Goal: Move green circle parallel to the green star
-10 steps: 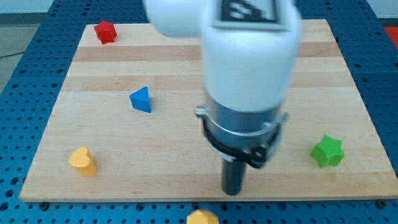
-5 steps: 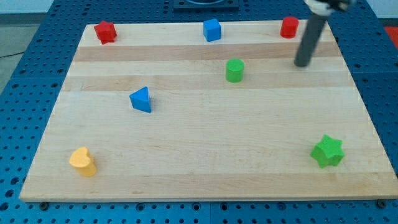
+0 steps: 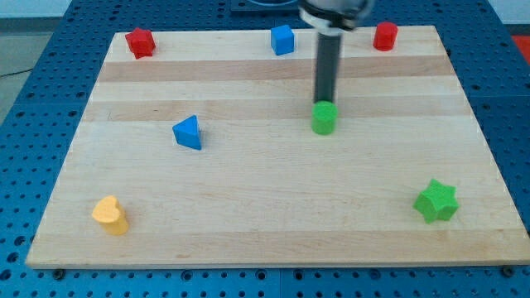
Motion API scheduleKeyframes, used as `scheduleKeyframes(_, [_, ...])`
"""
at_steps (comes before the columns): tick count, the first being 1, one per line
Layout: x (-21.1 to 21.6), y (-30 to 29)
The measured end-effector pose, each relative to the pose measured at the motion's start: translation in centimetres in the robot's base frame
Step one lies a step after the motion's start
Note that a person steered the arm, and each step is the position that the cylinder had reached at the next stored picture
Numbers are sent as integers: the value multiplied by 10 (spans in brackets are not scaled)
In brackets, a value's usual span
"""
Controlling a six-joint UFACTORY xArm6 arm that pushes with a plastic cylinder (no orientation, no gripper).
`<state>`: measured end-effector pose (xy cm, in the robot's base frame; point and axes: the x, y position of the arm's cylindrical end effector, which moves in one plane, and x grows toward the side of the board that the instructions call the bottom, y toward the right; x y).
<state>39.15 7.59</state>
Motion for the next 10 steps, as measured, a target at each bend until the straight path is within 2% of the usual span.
scheduleKeyframes(1, [62, -69])
scheduleKeyframes(2, [23, -63])
scheduleKeyframes(3, [7, -7])
scheduleKeyframes(4, [54, 14])
scheduleKeyframes(5, [82, 37])
scheduleKeyframes(6, [82, 89])
scheduleKeyframes(7, [101, 74])
scheduleKeyframes(8, [103, 6])
scheduleKeyframes(9, [135, -27])
scheduleKeyframes(10, [117, -15])
